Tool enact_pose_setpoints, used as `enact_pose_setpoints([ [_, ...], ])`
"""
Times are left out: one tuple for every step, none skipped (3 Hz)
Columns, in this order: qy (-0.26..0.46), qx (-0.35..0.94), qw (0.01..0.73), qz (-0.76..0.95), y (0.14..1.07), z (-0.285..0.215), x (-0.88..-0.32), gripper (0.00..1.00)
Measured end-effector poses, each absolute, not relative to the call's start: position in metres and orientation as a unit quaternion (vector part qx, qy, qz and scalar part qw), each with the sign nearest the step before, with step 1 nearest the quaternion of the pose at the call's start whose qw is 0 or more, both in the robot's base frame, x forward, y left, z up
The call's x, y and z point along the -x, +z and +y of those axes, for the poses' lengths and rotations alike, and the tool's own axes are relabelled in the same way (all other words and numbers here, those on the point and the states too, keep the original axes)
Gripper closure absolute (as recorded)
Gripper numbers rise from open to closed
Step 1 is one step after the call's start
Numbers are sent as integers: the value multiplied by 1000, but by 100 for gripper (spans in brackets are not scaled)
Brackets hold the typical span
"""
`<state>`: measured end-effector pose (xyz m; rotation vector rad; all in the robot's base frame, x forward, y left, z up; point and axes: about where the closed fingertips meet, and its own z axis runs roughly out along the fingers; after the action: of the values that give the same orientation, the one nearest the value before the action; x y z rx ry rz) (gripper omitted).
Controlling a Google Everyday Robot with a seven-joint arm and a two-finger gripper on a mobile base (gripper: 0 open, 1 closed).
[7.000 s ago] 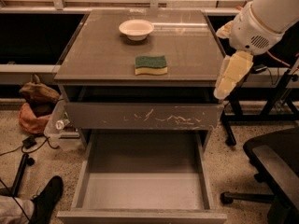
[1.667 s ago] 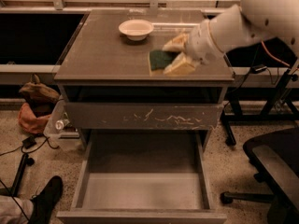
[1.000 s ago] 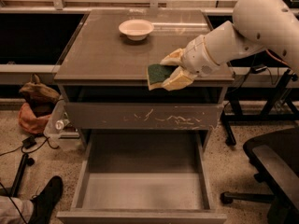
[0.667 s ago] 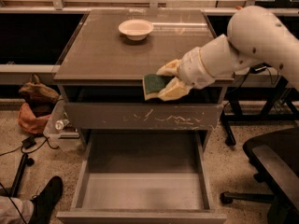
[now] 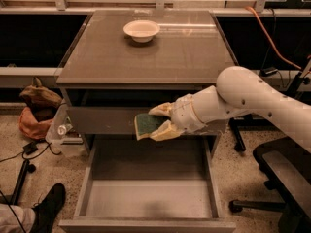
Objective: Place sponge into middle drawer
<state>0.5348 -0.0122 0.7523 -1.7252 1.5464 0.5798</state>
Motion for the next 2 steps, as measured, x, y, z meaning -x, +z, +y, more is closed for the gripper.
enact_pose_setpoints([
  [226, 672, 368, 602, 752, -12, -535, 100],
  [221, 666, 382, 601, 723, -1, -542, 100],
])
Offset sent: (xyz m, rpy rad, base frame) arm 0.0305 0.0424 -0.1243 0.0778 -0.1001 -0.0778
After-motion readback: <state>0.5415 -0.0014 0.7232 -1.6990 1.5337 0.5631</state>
